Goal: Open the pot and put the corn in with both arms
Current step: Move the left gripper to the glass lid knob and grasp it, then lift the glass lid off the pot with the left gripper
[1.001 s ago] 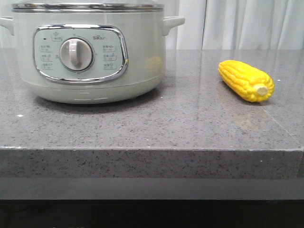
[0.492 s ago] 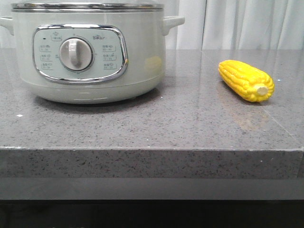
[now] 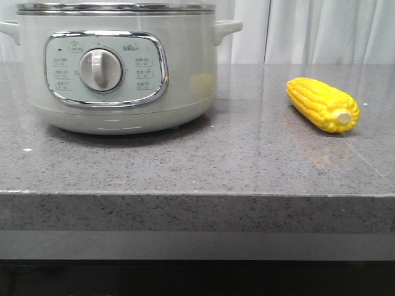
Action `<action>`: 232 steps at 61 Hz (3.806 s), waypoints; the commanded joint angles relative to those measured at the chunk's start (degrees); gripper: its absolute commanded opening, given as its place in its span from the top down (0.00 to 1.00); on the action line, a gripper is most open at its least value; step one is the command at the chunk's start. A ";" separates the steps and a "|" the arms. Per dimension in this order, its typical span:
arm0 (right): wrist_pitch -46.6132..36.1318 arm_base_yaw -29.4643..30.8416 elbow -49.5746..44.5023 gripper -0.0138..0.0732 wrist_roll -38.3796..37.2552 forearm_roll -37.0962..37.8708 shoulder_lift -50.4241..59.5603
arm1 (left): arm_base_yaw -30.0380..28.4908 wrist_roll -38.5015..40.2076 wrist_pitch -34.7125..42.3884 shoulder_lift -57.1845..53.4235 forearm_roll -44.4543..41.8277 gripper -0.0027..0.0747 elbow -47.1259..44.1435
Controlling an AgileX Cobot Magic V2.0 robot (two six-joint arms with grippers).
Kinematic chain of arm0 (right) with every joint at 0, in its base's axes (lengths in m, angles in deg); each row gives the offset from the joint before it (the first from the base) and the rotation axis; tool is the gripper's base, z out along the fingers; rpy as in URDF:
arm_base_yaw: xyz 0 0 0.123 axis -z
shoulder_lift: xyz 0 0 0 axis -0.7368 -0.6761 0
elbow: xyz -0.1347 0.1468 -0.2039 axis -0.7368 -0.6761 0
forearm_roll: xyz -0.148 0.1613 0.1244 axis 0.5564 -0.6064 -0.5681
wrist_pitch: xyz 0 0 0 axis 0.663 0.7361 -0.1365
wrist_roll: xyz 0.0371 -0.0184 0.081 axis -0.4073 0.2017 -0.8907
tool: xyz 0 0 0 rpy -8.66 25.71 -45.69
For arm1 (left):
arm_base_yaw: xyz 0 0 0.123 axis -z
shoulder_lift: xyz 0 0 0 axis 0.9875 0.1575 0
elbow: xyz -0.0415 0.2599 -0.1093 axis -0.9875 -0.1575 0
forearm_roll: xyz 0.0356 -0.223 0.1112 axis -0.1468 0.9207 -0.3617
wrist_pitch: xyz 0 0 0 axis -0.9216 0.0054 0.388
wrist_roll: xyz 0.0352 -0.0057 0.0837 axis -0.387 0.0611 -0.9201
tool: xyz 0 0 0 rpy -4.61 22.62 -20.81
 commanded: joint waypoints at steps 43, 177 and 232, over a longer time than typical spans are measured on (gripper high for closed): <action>-4.08 0.35 13.60 0.12 1.29 0.40 -17.82 | -0.13 -0.11 6.54 18.70 0.65 0.16 12.39; -4.52 0.35 13.57 0.09 1.29 0.40 -17.82 | 22.47 -5.64 -31.99 84.94 8.26 0.72 85.85; -4.74 0.35 13.57 0.09 1.29 0.40 -20.95 | 27.04 -7.82 -22.09 56.27 10.16 0.72 59.94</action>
